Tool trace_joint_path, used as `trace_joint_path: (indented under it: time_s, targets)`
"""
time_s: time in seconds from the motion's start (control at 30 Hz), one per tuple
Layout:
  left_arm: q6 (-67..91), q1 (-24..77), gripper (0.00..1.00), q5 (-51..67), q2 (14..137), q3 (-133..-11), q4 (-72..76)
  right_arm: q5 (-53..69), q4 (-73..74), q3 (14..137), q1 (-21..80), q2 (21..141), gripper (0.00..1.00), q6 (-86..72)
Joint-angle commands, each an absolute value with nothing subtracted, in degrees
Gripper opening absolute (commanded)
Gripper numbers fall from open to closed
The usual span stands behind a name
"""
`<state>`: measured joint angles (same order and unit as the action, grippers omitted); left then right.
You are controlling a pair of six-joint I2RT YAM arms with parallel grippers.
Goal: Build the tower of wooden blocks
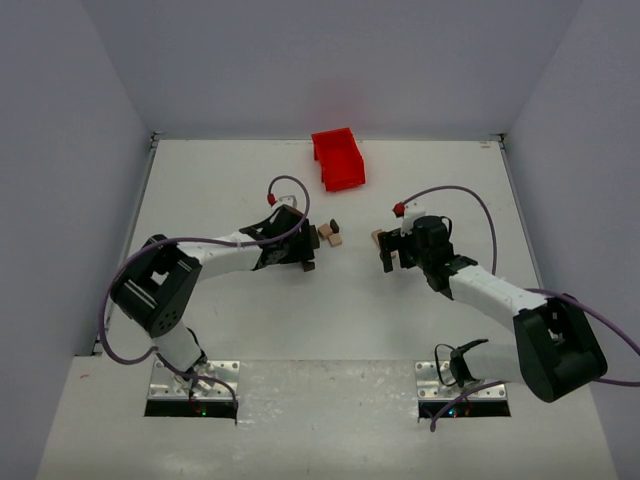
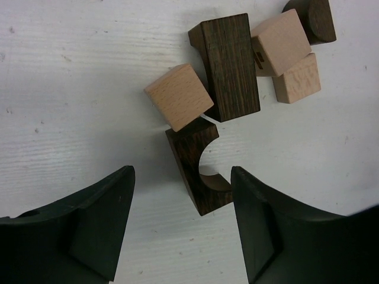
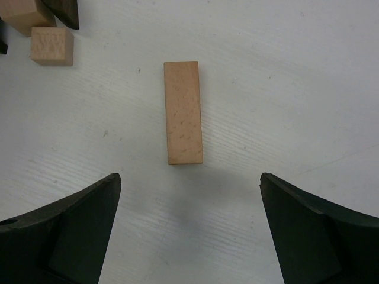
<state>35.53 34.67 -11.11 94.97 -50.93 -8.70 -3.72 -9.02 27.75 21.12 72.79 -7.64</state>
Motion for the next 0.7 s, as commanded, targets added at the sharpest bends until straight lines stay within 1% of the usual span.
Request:
trace_joint_path:
  time_s: [0.0, 0.03, 0.13, 0.2, 0.23, 0.4, 0.5, 0.6, 0.67]
  targets:
    - [36.1, 36.3, 0.6, -12.7, 97.4, -53.9, -9.0, -5.4, -12.0, 28.3, 21.3, 72.9, 0.99, -8.7]
    - [36.2, 36.5, 0.58, -12.9, 98.2, -54.4, -9.0, -5.0, -12.0, 28.2, 21.3, 72.9, 0.99, -8.6]
    - [36.4, 36.6, 0.47, -13.0, 99.1, -55.1, -9.1, -4.5, -12.2, 28.0, 21.3, 72.8, 0.99, -8.6]
    - [36.8, 36.6, 0.35, -13.1, 99.1, -55.3, -9.1, -3.9, -12.2, 27.9, 21.3, 72.7, 0.99, -8.6]
    - [36.9, 36.7, 0.27, -13.1, 99.1, -55.3, -9.1, -3.6, -12.2, 27.9, 21.2, 72.6, 0.99, -8.5]
    - [36.7, 36.6, 0.0, -13.2, 98.2, -55.1, -8.6, 1.4, -13.4, 27.1, 21.3, 71.3, 0.99, -8.2]
    - [34.7, 36.6, 0.0, -10.3, 97.5, -54.1, -6.5, 4.6, -14.6, 25.9, 21.3, 69.7, 0.99, -8.3]
    - [32.6, 36.6, 0.0, -5.1, 94.1, -50.8, 0.1, 9.1, -16.3, 24.5, 21.3, 66.7, 0.99, -10.2]
    - [32.0, 36.6, 0.0, -1.6, 90.4, -47.6, 7.1, 11.5, -18.1, 24.2, 21.2, 65.4, 0.99, -15.9]
